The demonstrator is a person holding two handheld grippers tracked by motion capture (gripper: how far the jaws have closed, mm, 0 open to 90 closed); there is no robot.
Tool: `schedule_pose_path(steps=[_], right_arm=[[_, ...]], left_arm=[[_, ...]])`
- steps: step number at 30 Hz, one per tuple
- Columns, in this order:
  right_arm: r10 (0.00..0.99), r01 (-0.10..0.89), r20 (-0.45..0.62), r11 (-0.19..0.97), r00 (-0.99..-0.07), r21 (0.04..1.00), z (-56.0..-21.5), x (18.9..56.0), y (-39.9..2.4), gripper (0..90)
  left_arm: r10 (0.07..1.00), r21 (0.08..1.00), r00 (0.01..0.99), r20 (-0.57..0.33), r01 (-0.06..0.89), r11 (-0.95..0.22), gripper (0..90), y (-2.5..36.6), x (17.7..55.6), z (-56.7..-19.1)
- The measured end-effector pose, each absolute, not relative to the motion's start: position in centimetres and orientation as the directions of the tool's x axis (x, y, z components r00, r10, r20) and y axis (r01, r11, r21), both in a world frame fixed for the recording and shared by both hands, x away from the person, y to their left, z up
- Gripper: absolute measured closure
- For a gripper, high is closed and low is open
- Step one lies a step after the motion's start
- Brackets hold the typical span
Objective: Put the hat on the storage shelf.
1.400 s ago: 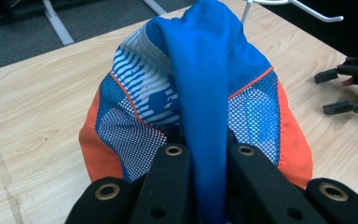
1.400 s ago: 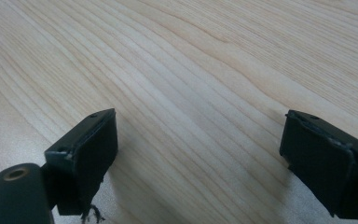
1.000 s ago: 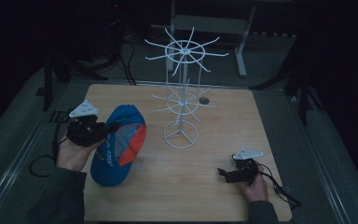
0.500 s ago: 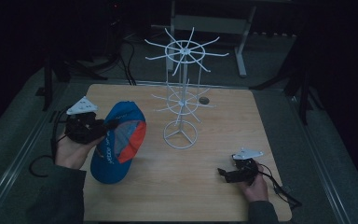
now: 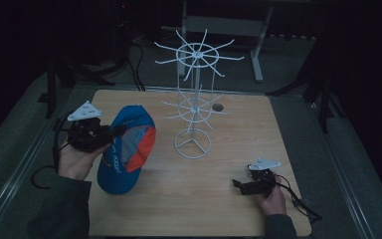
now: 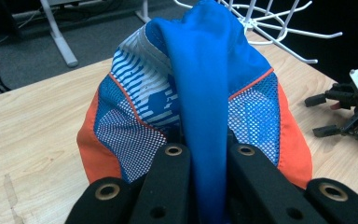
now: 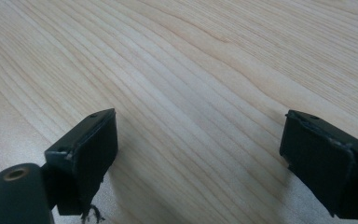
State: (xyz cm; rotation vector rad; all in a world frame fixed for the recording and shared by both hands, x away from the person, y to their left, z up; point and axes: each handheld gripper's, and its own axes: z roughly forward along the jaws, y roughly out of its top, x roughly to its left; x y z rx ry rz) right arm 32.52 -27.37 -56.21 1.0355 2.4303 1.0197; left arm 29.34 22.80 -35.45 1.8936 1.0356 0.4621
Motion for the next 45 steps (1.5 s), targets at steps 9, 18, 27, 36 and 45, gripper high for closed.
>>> schedule_pose_path(steps=[9, 18, 27, 36, 45], right_arm=[[0.722, 0.502, -0.005, 0.486, -0.692, 0.715, -56.2, 32.5, -27.4, 11.1], [0.722, 0.502, -0.005, 0.486, -0.692, 0.716, -56.2, 32.5, -27.4, 11.1], [0.722, 0.502, -0.005, 0.486, -0.692, 0.716, -56.2, 32.5, -27.4, 11.0], [0.722, 0.502, -0.005, 0.486, -0.691, 0.716, -56.2, 32.5, -27.4, 11.1], [0.722, 0.502, -0.005, 0.486, -0.692, 0.715, -56.2, 32.5, -27.4, 11.0]], left_arm=[[0.806, 0.852, 0.585, -0.085, 0.463, -0.246, 89.9, 22.9, 29.4, -35.0], [0.801, 0.865, 0.592, -0.089, 0.445, -0.232, 90.0, 23.2, 29.3, -34.2], [0.792, 0.878, 0.603, -0.096, 0.426, -0.218, 89.9, 23.6, 29.1, -33.8], [0.782, 0.887, 0.618, -0.086, 0.404, -0.222, 89.9, 23.5, 29.1, -33.1], [0.769, 0.893, 0.633, -0.09, 0.393, -0.218, 90.0, 23.5, 29.1, -32.6]])
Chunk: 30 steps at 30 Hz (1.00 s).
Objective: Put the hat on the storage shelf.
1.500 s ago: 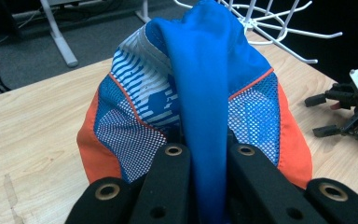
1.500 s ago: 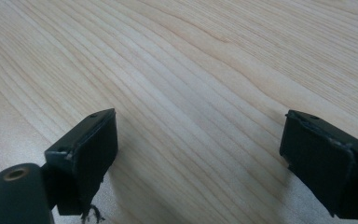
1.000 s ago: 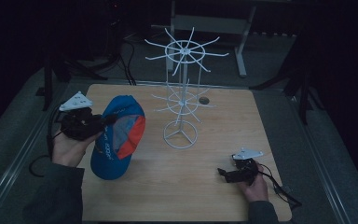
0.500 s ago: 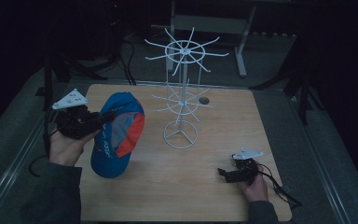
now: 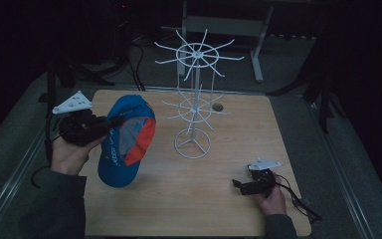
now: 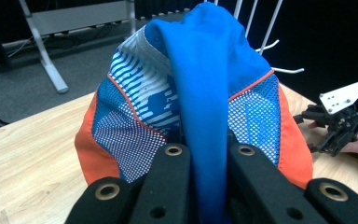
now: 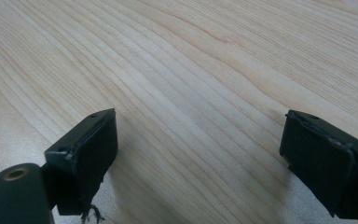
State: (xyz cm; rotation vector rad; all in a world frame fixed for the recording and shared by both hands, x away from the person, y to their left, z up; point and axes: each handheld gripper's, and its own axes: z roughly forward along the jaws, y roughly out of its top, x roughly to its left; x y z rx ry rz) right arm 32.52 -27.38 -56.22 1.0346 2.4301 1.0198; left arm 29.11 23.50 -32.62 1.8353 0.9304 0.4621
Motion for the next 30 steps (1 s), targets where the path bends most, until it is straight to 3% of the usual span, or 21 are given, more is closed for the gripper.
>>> schedule_pose_path(steps=[30], right_arm=[[0.722, 0.501, -0.006, 0.487, -0.692, 0.716, -56.2, 32.5, -27.4, 11.1]], left_arm=[[0.735, 0.91, 0.67, -0.104, 0.363, -0.202, 89.9, 23.6, 29.5, -30.9]])
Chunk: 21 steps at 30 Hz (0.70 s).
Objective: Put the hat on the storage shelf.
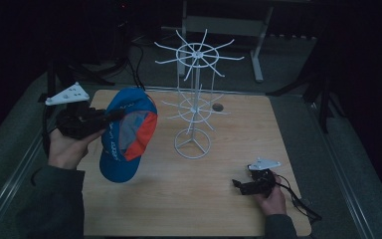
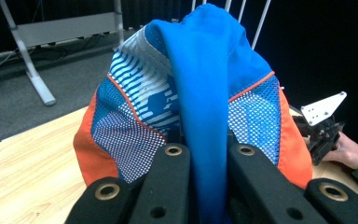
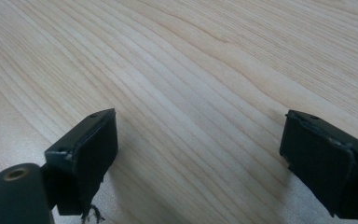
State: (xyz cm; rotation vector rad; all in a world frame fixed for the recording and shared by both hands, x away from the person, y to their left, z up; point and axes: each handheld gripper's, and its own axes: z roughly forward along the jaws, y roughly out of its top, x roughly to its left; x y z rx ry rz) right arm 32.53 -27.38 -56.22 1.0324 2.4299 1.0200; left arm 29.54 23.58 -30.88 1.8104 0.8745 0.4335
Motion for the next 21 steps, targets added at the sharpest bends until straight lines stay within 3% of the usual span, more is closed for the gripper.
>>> schedule_pose_path(steps=[21], right_arm=[[0.721, 0.5, -0.007, 0.487, -0.692, 0.716, -56.2, 32.5, -27.4, 11.0]], left_arm=[[0.709, 0.926, 0.699, -0.095, 0.324, -0.195, 89.9, 23.2, 29.7, -29.4]])
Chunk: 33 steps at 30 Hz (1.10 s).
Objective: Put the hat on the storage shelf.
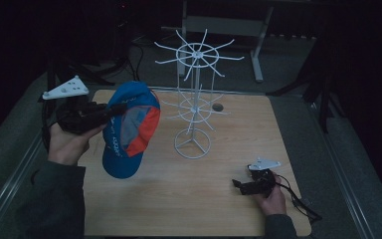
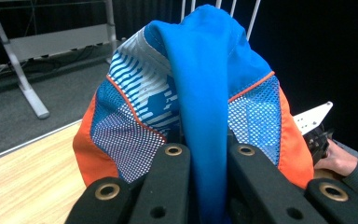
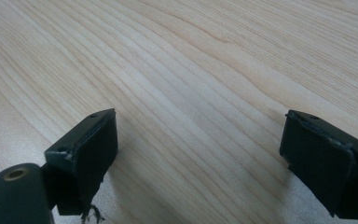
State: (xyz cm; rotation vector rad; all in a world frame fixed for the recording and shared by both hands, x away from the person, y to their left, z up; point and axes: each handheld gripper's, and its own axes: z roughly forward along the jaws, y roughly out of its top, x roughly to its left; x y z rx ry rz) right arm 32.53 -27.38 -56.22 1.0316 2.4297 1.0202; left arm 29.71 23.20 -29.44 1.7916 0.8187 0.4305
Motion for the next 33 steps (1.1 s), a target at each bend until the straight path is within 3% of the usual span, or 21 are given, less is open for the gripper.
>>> schedule_pose_path(steps=[33], right_arm=[[0.721, 0.5, -0.007, 0.487, -0.693, 0.716, -56.2, 32.5, -27.4, 11.1]], left_arm=[[0.66, 0.951, 0.741, -0.126, 0.279, -0.131, 89.9, 23.7, 30.1, -28.0]])
